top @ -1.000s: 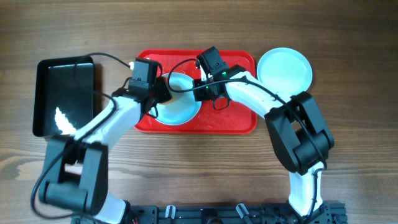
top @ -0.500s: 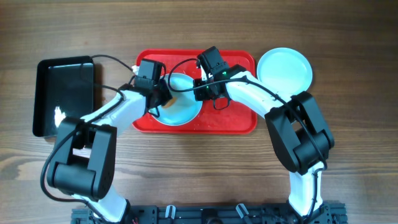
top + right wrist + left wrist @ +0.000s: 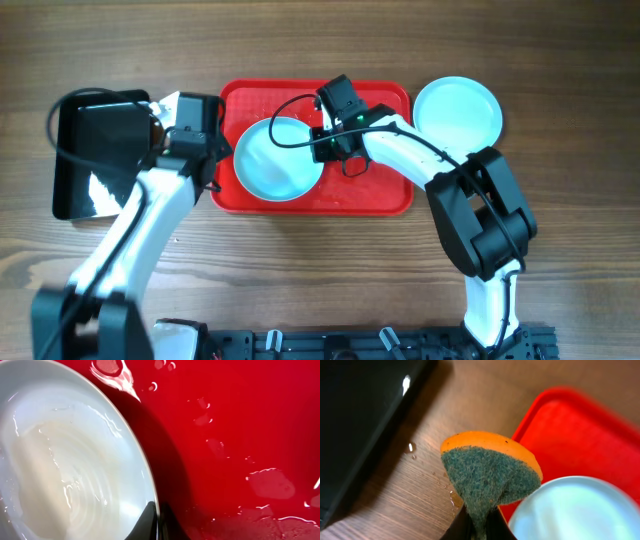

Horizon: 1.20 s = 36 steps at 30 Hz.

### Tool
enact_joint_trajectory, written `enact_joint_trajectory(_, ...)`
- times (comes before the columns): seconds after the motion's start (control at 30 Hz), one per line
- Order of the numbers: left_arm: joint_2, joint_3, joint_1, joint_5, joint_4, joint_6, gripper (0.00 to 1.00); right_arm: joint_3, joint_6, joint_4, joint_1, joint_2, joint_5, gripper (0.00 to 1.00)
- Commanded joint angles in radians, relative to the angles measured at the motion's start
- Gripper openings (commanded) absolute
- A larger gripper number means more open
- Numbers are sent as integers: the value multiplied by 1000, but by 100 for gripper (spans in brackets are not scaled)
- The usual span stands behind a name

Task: Clean dirty plates on tray and stack at the side
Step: 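Scrub the sauce on the last plate with the left gripper's sponge, then lift the last plate with the right gripper and stack it on the pile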

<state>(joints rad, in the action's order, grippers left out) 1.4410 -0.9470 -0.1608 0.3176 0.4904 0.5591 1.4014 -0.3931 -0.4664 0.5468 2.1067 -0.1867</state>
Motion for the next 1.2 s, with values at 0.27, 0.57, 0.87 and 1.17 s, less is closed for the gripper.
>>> enact_joint_trajectory(0.27,-19,46,-1,-277,63,-4,4,117,163,-135,-6,-122,425,5)
enact_joint_trajectory(0.57,69,46,-1,-407,-24,-5,4,124,367,-225,98,-312,881,4)
enact_joint_trajectory(0.87,71,46,-55,-433,-54,-111,4,124,426,-242,227,-317,1201,4)
enact_joint_trajectory(1.17,80,46,-59,-433,-64,-110,4,124,474,-227,312,-317,1285,4)
